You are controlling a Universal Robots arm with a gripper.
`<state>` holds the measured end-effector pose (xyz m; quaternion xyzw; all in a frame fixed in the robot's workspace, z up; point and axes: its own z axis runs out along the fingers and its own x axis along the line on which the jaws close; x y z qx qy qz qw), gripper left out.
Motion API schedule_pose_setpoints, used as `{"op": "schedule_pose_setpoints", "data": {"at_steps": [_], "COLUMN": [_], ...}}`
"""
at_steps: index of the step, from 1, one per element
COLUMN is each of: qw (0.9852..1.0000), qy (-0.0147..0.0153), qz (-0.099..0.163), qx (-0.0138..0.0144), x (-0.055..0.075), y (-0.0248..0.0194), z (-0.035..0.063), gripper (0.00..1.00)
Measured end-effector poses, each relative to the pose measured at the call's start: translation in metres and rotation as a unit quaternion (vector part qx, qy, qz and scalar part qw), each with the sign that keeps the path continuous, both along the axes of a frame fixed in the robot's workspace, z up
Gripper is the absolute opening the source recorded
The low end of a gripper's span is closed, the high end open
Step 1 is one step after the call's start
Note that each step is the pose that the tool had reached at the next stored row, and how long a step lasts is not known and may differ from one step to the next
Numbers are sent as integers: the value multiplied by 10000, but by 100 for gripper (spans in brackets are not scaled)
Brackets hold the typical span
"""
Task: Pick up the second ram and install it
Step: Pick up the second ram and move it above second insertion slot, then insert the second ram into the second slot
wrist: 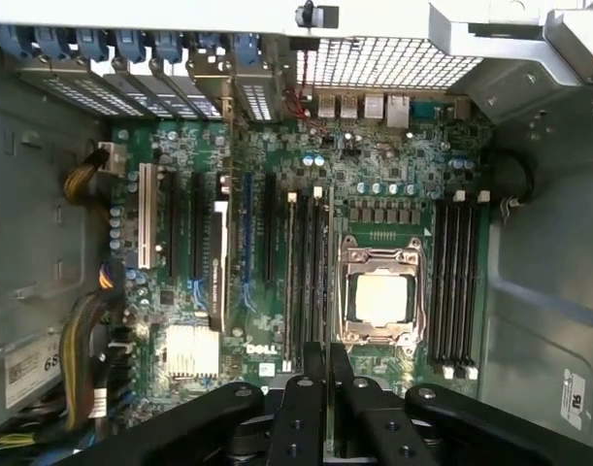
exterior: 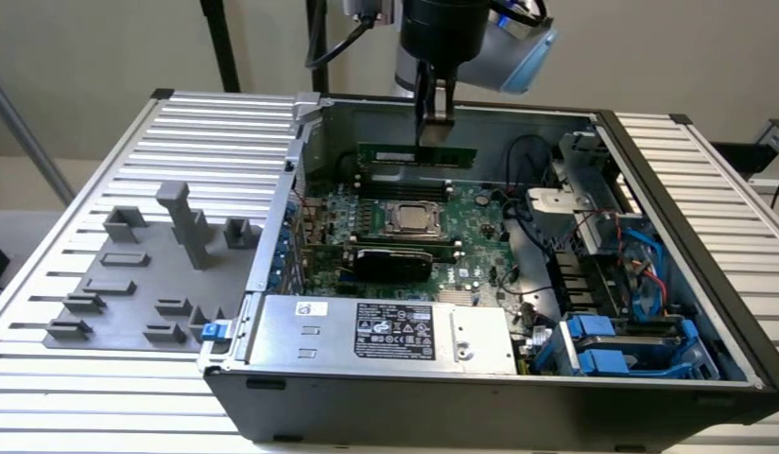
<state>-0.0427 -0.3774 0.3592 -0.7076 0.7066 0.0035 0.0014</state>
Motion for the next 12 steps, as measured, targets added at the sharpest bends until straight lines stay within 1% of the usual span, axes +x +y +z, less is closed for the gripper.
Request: {"op": "schedule_pose_setpoints", "data": {"at_steps": [3, 5, 12], "qw": [10000, 10000, 10000], "qy": [0, 0, 0], "qz": [-9, -13, -13], "qx": [0, 1, 0], "x": [10, 12, 13], "y": [52, 91, 92], "z": [-56, -75, -76], "gripper": [14, 14, 14]}}
